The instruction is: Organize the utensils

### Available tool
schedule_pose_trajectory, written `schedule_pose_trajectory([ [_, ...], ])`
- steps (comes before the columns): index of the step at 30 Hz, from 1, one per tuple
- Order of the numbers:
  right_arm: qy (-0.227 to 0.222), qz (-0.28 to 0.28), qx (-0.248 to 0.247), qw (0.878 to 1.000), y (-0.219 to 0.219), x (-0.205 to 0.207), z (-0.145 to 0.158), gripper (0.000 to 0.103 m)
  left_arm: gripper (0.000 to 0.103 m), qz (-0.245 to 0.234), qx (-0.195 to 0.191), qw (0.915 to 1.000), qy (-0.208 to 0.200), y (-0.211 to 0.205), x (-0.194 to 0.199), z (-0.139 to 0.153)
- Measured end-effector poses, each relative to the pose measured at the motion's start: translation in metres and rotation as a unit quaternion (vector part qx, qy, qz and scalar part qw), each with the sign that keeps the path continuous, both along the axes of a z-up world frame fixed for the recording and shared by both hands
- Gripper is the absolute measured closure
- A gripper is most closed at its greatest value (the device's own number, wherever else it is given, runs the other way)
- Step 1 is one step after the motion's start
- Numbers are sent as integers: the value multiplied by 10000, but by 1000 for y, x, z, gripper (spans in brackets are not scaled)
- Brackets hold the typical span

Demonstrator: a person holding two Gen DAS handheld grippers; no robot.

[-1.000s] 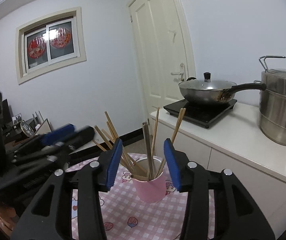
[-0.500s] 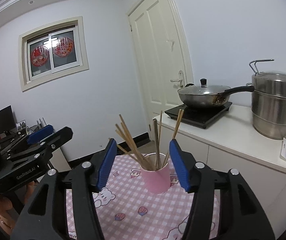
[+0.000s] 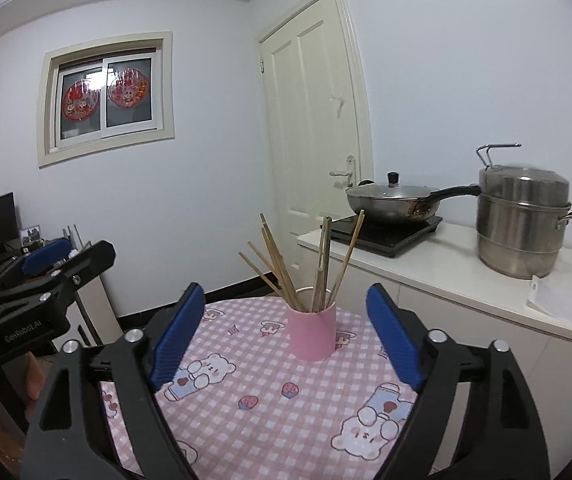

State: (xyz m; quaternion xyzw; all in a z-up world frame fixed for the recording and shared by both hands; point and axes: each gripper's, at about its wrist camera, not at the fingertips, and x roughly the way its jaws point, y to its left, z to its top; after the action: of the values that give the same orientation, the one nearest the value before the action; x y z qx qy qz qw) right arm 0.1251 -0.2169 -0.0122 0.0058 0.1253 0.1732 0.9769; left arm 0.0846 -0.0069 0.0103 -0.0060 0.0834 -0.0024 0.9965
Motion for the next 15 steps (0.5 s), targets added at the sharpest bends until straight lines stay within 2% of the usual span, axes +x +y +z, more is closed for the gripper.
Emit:
schedule_pose_trajectory([
  [10,-133,-193,-33,9997,8,-24,-5,16,9,23,-19,10000,-32,7,-27,-10],
  [15,-243,-186,-59,9995,13,-30,-2,15,9,166,137,9998,6,12,-33,-14],
])
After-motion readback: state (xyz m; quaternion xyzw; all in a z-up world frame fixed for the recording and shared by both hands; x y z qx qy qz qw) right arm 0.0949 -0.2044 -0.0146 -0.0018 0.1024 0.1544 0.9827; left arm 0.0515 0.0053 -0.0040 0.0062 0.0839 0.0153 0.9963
